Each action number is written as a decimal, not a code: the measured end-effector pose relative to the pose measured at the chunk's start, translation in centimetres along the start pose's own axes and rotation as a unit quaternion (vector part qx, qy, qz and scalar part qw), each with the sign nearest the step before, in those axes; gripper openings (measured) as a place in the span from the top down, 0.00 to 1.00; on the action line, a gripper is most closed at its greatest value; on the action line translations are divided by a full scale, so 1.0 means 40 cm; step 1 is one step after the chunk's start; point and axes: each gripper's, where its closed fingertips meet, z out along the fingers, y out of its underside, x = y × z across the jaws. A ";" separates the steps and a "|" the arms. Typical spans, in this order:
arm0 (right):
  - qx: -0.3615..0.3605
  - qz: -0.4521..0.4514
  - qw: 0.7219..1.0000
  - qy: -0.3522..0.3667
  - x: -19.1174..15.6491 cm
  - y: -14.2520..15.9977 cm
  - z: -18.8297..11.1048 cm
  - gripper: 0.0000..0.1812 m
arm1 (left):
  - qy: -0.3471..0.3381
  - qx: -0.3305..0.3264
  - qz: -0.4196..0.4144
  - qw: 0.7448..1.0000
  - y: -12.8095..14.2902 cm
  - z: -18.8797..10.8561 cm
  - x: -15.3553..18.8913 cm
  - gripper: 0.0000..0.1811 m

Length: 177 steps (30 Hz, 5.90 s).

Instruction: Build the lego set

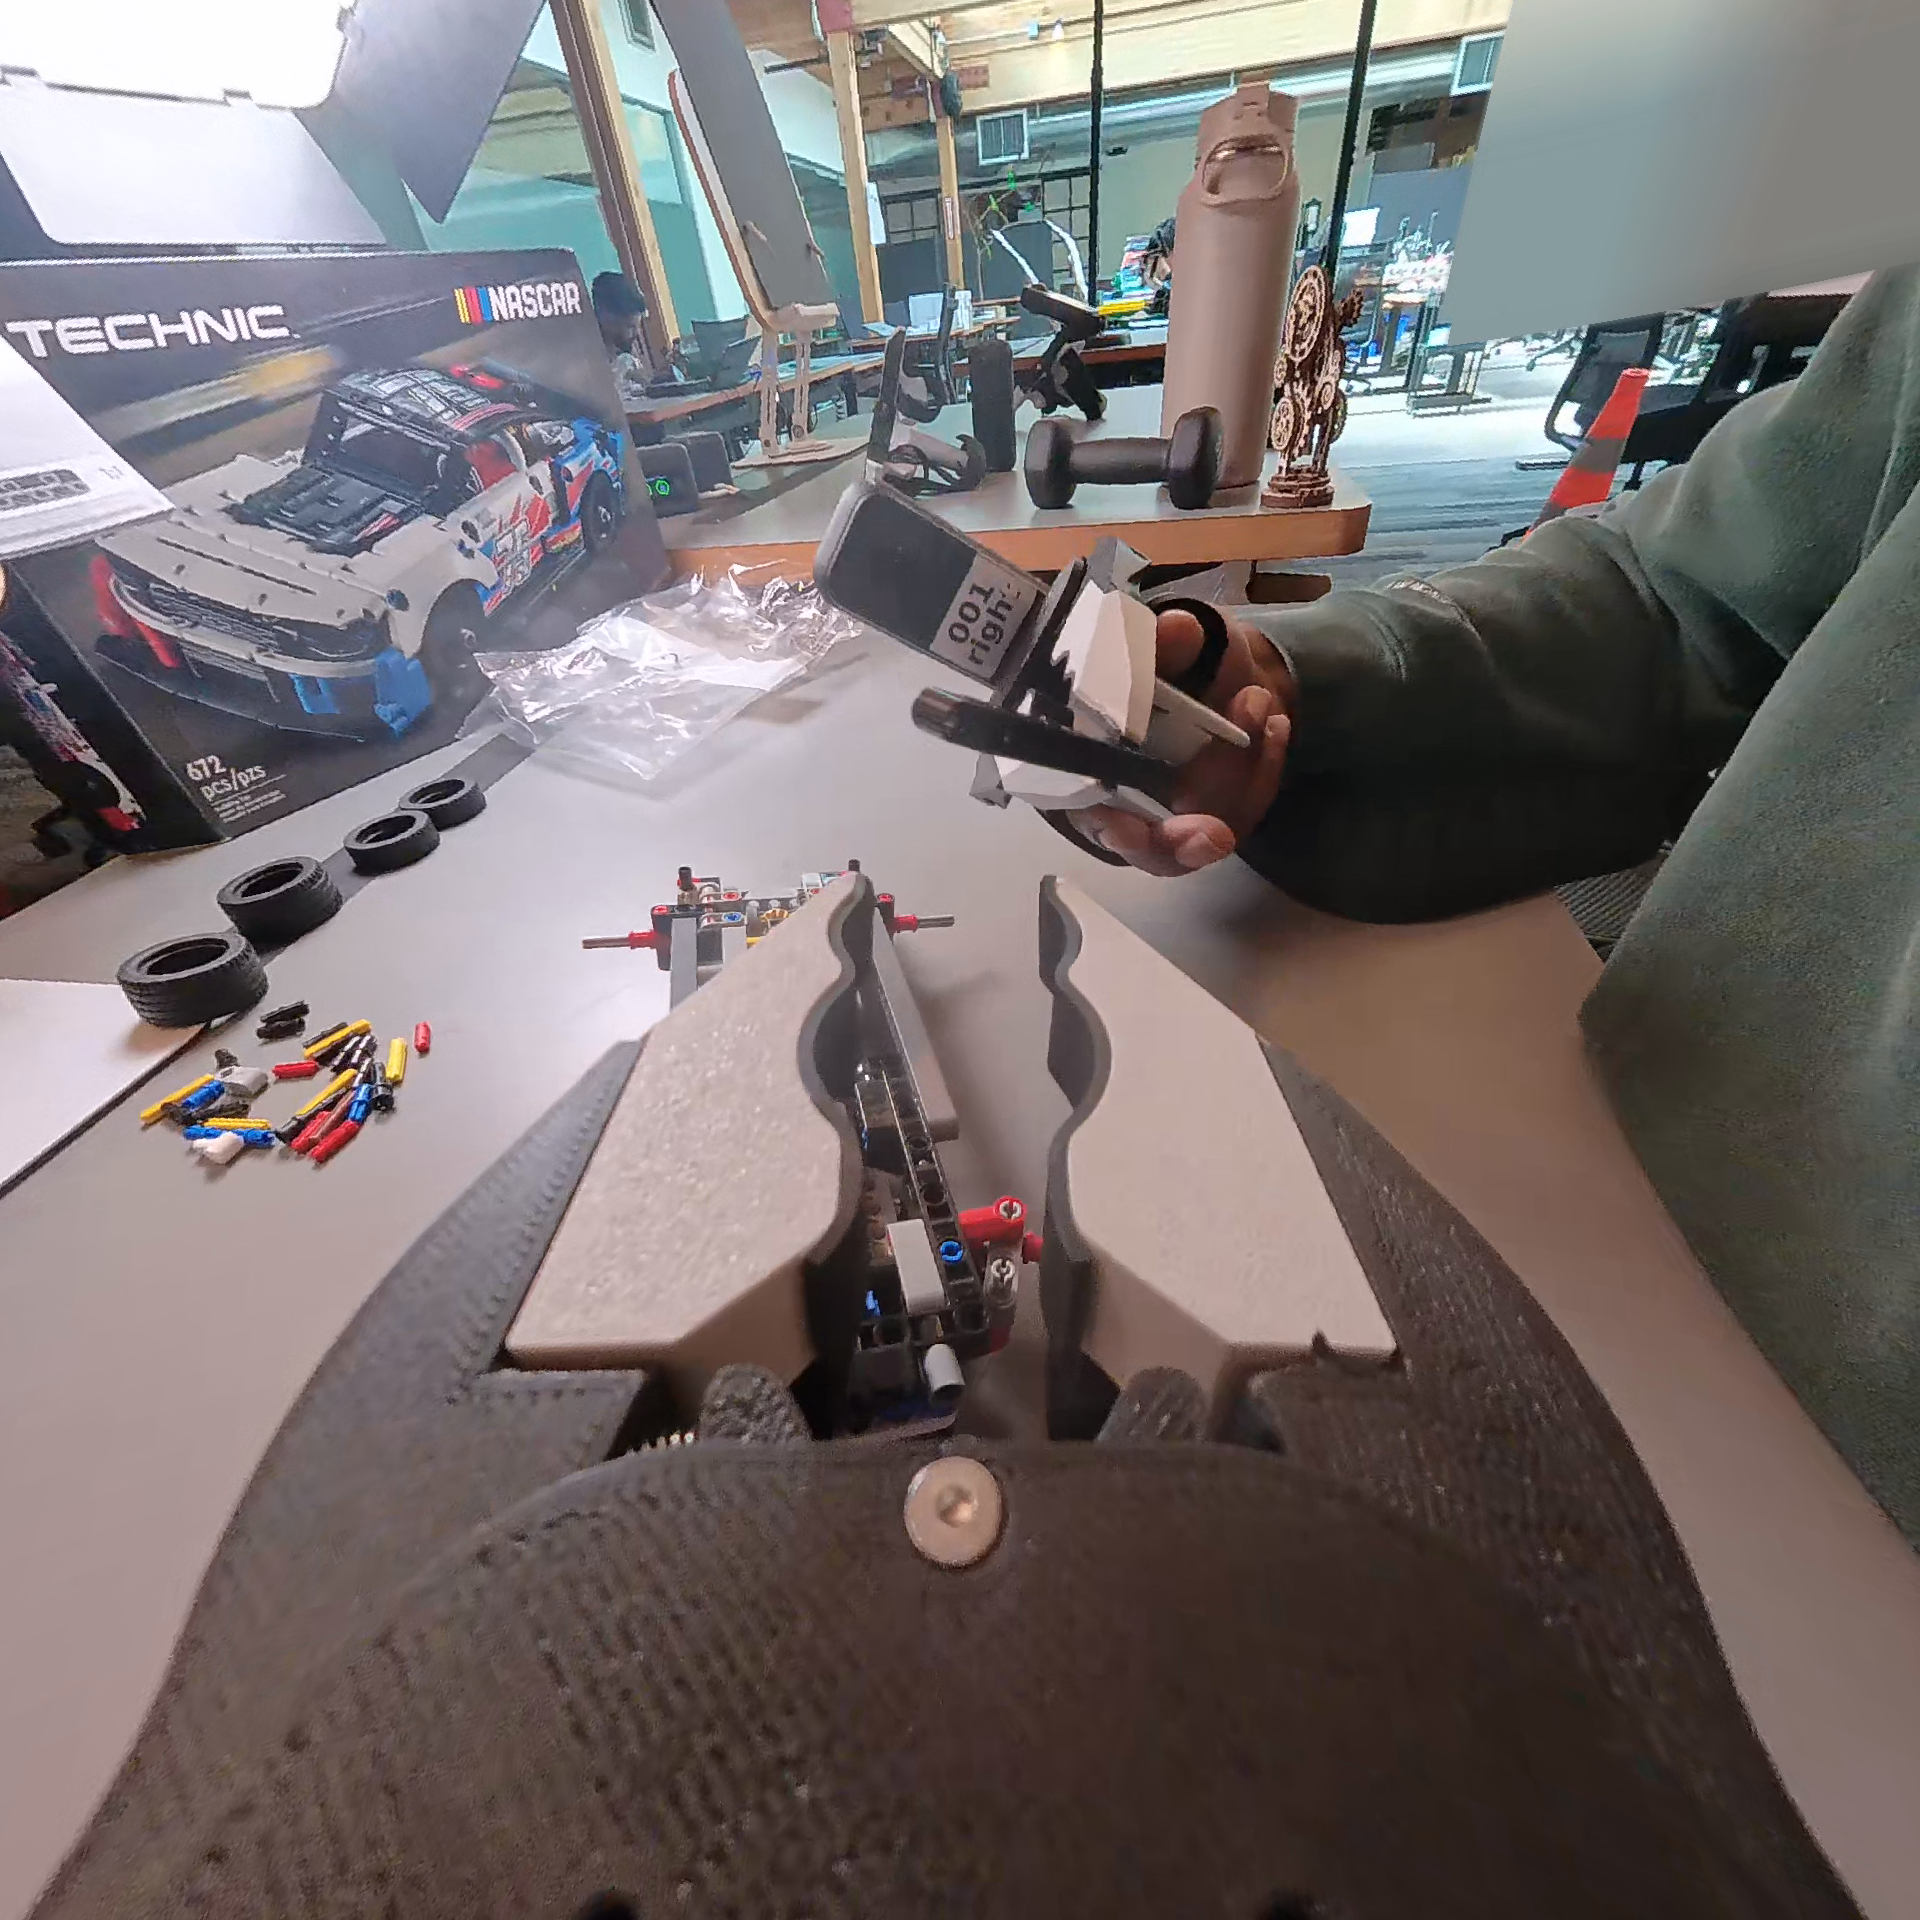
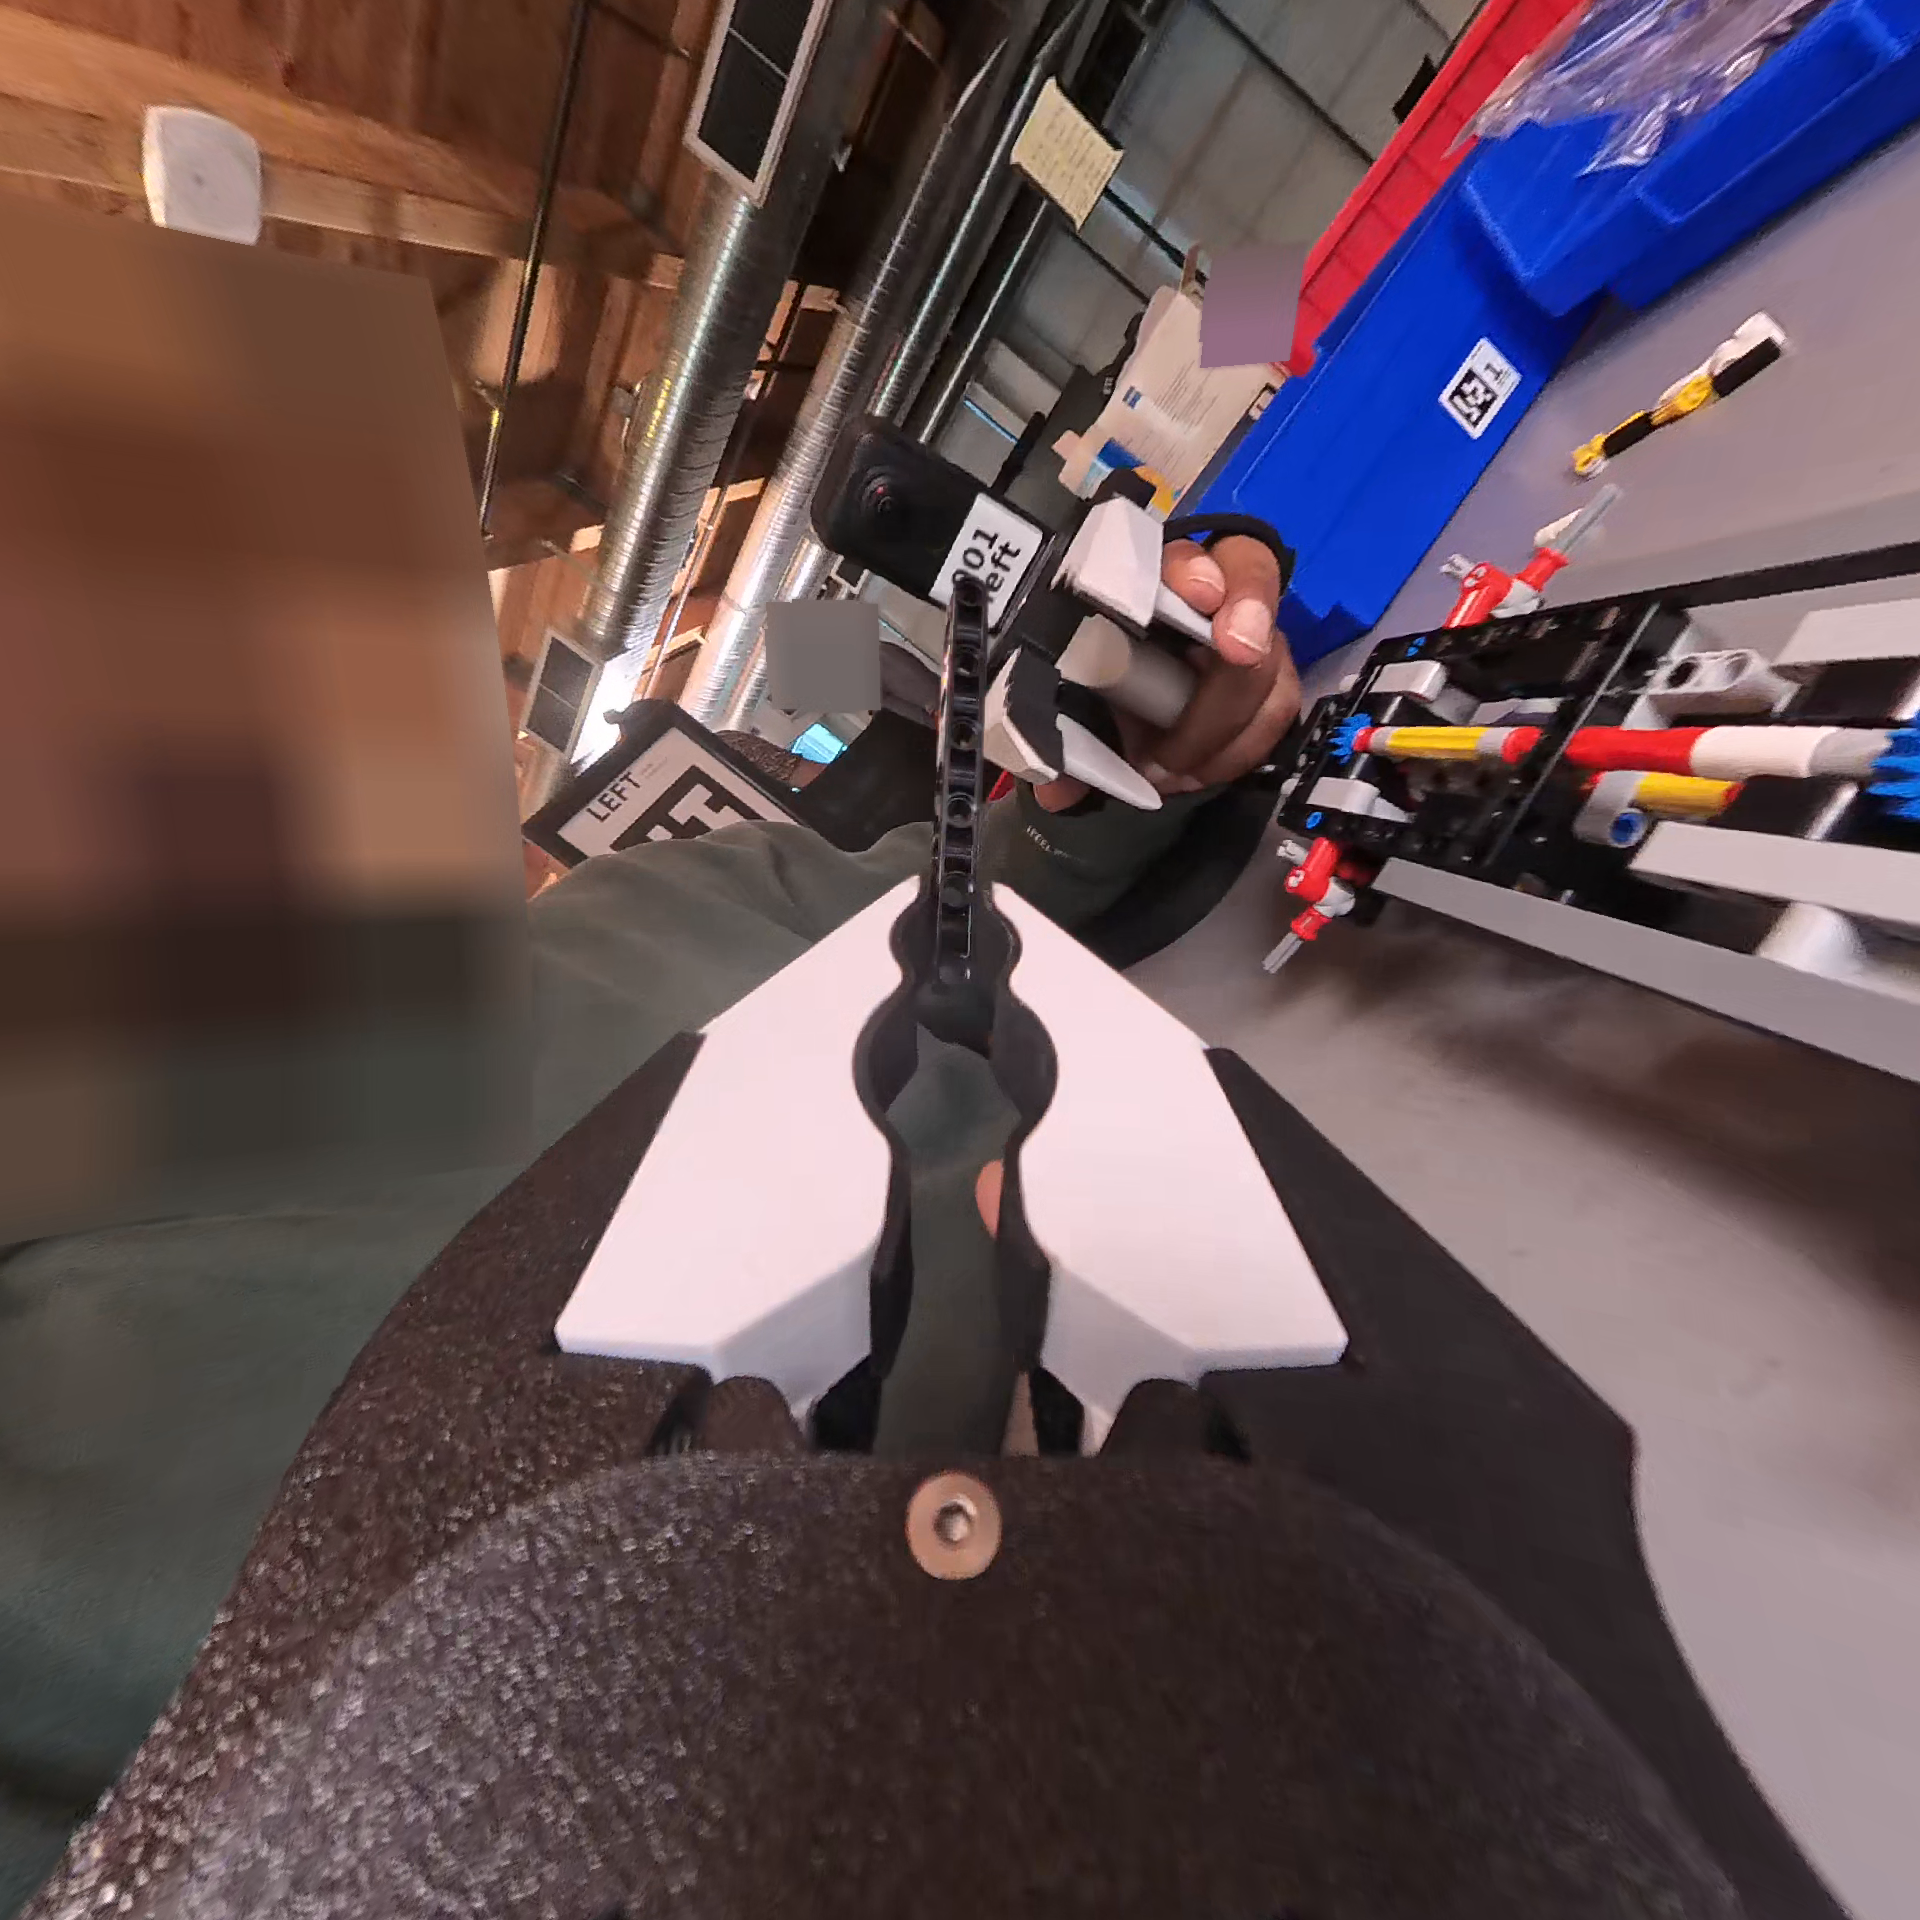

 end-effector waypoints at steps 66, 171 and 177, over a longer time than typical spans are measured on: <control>-0.052 -0.292 0.930 0.219 0.079 0.001 0.034 0.97 | 0.073 0.045 -0.333 0.939 -0.017 0.025 -0.007 0.97; -0.263 -0.369 0.838 0.302 0.350 -0.200 -0.230 0.97 | 0.099 -0.215 -0.148 0.960 0.190 0.164 -0.286 0.97; -0.264 -0.373 0.836 0.304 0.353 -0.198 -0.227 0.97 | 0.101 -0.217 -0.150 0.959 0.191 0.159 -0.283 0.96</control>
